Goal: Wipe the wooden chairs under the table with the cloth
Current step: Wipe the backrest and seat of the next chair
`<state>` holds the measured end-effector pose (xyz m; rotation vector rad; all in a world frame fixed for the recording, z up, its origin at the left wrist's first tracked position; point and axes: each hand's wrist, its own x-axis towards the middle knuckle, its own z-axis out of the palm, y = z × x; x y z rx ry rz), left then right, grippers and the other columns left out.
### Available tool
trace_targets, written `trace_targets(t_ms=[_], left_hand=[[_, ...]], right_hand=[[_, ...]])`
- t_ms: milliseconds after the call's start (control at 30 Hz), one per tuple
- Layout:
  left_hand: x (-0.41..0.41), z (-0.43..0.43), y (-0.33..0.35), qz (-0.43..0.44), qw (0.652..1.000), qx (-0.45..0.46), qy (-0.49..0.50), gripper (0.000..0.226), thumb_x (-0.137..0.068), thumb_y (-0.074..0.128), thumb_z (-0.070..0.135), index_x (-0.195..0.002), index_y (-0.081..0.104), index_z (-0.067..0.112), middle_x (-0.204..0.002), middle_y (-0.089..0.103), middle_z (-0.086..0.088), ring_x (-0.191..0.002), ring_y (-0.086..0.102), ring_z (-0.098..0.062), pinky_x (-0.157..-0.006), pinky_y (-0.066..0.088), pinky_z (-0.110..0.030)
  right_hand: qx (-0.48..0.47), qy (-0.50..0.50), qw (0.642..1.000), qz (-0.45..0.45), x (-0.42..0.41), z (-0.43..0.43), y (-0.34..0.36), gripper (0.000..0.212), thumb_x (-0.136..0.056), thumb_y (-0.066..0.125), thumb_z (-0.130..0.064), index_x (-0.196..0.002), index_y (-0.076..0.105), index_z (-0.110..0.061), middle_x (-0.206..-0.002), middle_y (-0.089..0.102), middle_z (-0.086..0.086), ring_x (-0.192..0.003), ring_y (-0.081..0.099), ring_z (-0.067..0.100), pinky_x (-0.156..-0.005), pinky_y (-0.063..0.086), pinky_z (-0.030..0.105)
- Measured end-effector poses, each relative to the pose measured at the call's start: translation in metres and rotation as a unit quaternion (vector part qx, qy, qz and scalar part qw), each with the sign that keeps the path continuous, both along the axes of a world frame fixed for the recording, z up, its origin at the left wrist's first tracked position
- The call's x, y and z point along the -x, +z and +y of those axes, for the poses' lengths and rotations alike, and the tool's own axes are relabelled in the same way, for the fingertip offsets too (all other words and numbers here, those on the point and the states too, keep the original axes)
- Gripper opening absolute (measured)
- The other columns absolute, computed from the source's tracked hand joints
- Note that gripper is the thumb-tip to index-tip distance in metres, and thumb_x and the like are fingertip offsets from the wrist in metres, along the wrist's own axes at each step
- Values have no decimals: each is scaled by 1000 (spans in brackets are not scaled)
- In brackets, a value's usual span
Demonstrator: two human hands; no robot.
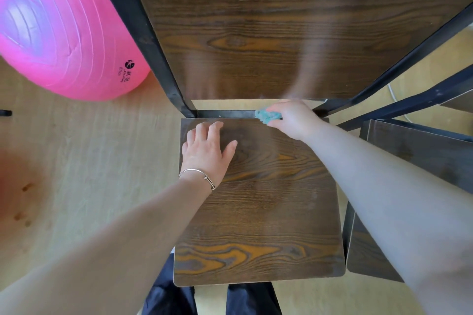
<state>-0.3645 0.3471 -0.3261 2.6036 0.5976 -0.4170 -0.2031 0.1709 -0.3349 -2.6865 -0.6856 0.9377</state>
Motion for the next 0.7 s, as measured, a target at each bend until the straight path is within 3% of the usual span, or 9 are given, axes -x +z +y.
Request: trace_targets(t_ms=[133,300,533,700], left_hand=[[17,28,-1,4,1000,-7,15,56,-93,36,57,-141,32,29,-134,39,-3,-120,35,-26,-101,35,-40],[38,70,-5,0,999,-22,47,57,-91,38,58,-140,34,27,-133,40,-3,-118,37,-28,-98,36,-41],[47,87,-2,-3,998,-26,53,58,-91,37,58,-140,35,27,-134,40,-3,-117,38,-28,-96,37,-41],[43,74,1,2,999,-28,35,58,-92,35,59,-142,32,28,-134,39,-2,-118,37,-26,-97,38,-41]], right_hand=[[-24,26,999,14,19,67,-4,43,-96,58,-31,-138,54,-23,-139,54,7,-123,50,24,-101,36,27],[-38,43,998,38,43,145,-3,36,-97,55,-34,-130,60,-22,-124,64,7,-110,58,27,-95,45,32],[-42,41,997,57,42,141,-2,30,-99,52,-33,-125,62,-23,-117,67,4,-105,59,26,-93,49,38],[-44,45,997,44,40,133,-6,33,-100,50,-29,-131,59,-24,-122,65,4,-107,58,24,-92,50,35]])
